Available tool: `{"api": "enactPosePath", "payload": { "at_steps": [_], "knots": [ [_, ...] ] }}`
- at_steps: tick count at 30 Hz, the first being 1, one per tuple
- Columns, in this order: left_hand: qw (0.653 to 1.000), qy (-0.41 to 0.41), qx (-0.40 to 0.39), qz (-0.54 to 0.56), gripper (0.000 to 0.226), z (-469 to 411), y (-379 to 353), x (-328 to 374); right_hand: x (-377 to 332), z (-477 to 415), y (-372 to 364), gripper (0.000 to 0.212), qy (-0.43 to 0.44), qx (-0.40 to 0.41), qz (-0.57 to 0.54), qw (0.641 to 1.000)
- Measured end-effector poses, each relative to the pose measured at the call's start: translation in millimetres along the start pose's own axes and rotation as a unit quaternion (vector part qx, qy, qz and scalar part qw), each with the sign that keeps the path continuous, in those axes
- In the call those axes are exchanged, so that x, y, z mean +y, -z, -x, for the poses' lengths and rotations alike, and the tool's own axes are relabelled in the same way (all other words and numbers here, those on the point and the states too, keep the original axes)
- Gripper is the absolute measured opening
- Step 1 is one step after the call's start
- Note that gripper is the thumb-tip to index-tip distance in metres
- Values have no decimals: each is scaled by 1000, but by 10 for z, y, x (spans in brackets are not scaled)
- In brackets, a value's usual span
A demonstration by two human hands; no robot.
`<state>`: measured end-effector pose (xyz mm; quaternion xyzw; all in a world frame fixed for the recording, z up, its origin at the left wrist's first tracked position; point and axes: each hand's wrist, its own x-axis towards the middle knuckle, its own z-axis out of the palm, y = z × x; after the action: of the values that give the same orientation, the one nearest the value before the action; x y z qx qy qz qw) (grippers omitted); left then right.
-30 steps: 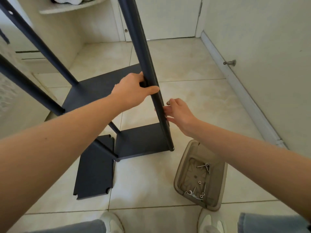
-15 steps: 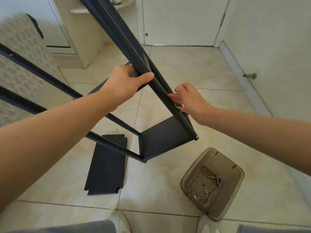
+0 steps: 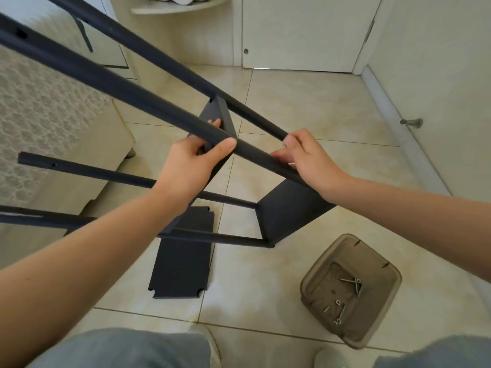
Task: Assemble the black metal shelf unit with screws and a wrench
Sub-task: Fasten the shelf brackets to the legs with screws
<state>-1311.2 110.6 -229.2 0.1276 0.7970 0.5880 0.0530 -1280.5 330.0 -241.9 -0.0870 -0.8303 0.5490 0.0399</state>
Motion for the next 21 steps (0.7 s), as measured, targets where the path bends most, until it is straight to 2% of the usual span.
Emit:
{"api": "enactPosePath", "payload": {
  "at_steps": [3, 10, 14, 17, 21],
  "knots": [
    [1000, 6, 4, 20, 47, 75, 67, -188, 49, 6, -63, 16, 5, -3, 40, 999],
    [995, 37, 3, 93, 62, 258, 150, -667, 186, -108, -269, 24, 18, -24, 63, 998],
    [989, 68, 28, 131, 54, 380, 175, -991, 248, -136, -447, 24, 17, -36, 46, 998],
    [984, 87, 38, 153, 69, 459, 227, -1240, 269, -160, -624, 23, 32, -54, 61, 996],
    [980, 88, 37, 176, 69, 548, 277, -1469, 275, -191, -843, 22, 31, -73, 77, 994]
  ]
}}
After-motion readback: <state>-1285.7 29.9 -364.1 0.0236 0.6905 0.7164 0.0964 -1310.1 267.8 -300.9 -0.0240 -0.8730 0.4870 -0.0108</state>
